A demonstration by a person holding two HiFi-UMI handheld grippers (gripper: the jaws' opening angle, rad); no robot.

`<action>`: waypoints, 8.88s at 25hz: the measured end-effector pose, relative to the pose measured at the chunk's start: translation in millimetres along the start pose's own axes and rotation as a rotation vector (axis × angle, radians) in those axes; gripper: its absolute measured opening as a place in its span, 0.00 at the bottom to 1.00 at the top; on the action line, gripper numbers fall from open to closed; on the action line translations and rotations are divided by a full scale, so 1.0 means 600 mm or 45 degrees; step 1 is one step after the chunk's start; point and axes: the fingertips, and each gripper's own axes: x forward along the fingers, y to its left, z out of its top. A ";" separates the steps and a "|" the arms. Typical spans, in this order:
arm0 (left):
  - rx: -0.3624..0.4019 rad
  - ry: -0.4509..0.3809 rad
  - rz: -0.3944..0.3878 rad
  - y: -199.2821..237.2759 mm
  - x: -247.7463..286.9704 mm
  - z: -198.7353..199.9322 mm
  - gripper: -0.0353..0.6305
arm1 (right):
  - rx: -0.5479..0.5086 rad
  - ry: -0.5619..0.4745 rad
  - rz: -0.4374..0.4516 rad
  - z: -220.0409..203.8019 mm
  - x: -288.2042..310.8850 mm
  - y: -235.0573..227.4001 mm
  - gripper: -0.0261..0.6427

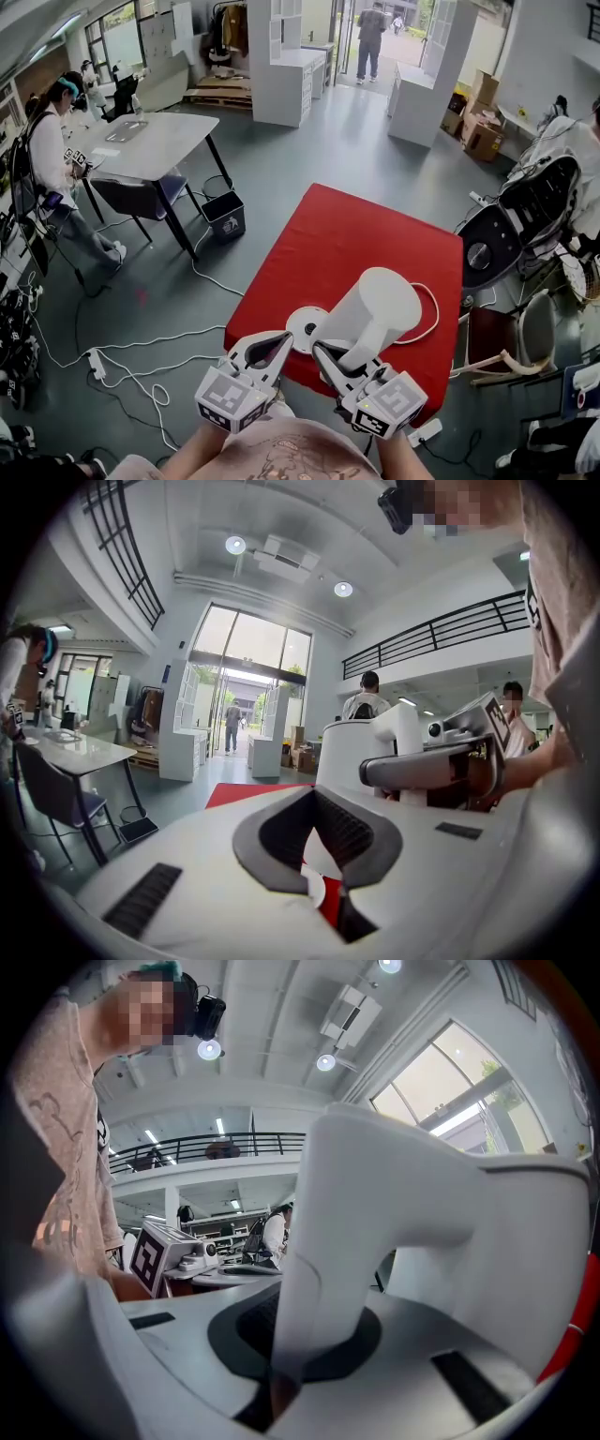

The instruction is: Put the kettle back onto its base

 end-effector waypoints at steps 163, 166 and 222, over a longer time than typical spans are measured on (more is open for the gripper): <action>-0.088 0.080 0.092 -0.095 -0.070 -0.055 0.03 | -0.126 0.140 -0.132 -0.199 -0.111 -0.010 0.05; -0.095 0.081 0.089 -0.115 -0.079 -0.058 0.03 | -0.122 0.134 -0.133 -0.194 -0.124 -0.001 0.05; -0.042 -0.056 -0.236 -0.432 -0.442 -0.088 0.03 | -0.152 -0.149 -0.513 -0.148 -0.407 0.490 0.05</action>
